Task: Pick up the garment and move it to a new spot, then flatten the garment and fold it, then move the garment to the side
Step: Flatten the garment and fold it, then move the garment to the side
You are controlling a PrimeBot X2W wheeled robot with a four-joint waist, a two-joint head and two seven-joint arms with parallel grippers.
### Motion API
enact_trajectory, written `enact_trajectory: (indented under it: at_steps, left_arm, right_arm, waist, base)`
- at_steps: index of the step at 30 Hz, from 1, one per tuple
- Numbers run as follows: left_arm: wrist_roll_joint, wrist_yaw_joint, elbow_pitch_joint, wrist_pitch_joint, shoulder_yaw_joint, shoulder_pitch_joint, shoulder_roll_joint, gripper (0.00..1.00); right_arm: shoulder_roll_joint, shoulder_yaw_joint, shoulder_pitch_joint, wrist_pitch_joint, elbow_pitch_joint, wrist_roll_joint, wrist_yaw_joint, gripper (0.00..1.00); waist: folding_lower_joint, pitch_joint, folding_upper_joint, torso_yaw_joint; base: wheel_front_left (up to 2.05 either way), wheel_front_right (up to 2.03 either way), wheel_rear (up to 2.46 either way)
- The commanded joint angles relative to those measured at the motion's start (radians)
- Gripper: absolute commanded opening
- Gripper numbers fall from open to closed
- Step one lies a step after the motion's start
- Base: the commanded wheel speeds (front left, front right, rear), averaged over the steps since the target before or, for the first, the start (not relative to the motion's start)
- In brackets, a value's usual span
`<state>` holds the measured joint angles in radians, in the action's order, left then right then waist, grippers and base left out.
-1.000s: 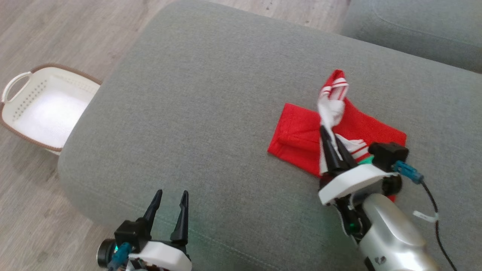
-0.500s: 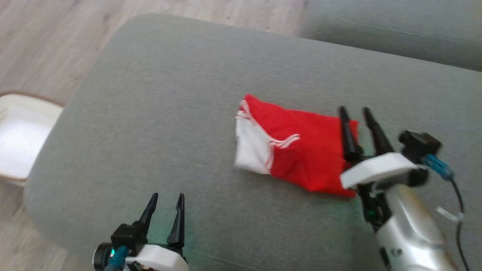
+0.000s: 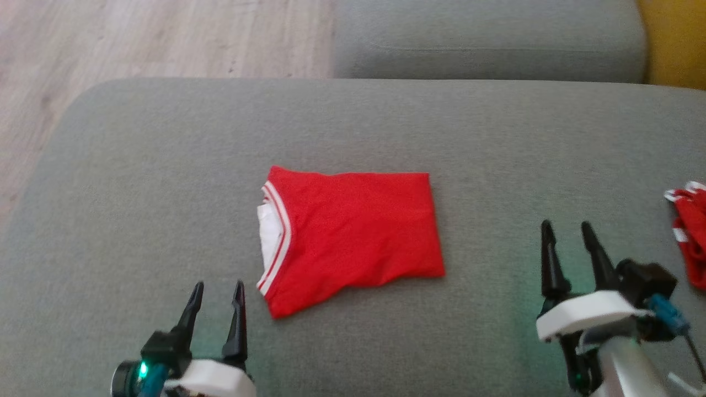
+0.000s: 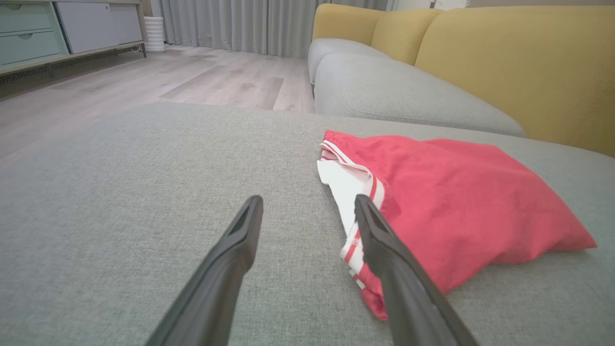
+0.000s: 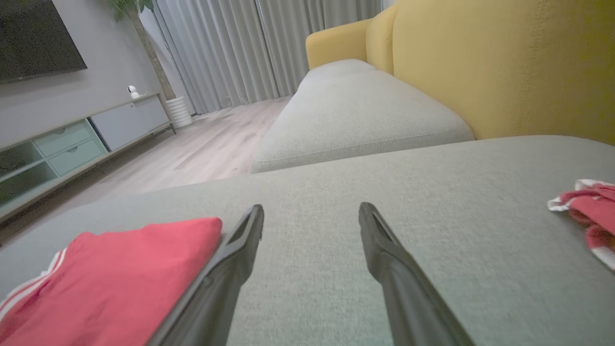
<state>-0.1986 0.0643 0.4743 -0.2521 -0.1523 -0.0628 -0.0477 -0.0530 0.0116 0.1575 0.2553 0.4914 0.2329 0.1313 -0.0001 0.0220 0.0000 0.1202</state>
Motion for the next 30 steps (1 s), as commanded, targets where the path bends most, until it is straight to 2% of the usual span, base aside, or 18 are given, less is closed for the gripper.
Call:
enact_trajectory:
  at_steps: [1,10,19,26,30]
  left_arm:
    - [0.013,-0.011,-0.034,-0.010,0.049,0.005,-0.003,1.00]
    - [0.019,-0.018,-0.051,-0.010,0.061,0.038,-0.003,1.00]
    - [0.009,-0.013,-0.064,-0.010,0.029,0.024,-0.003,1.00]
    - [-0.022,-0.004,-0.066,-0.010,-0.025,-0.016,-0.003,1.00]
    - [-0.041,-0.007,-0.059,-0.010,-0.046,-0.028,-0.003,1.00]
  right_arm:
    - [0.003,-0.037,-0.003,0.006,-0.035,-0.023,-0.001,1.00]
    - [0.003,-0.068,-0.050,0.006,-0.038,-0.027,-0.001,1.00]
    - [0.003,-0.124,-0.021,0.006,0.011,-0.020,-0.001,1.00]
    - [0.003,-0.204,0.160,0.006,0.151,-0.001,-0.001,1.00]
    - [0.003,-0.207,0.265,0.006,0.314,0.014,-0.001,1.00]
  waist:
    - [0.0001,-0.018,0.0000,-0.035]
    - [0.0001,-0.026,0.0000,-0.048]
    - [0.0001,0.006,0.0000,-0.007]
    - [0.0001,0.095,0.0000,0.094]
    - [0.0001,0.119,0.0000,0.160]
  base:
    - [0.00,0.00,0.00]
    - [0.00,0.00,0.00]
    - [0.00,0.00,0.00]
    - [0.00,0.00,0.00]
    - [0.00,0.00,0.00]
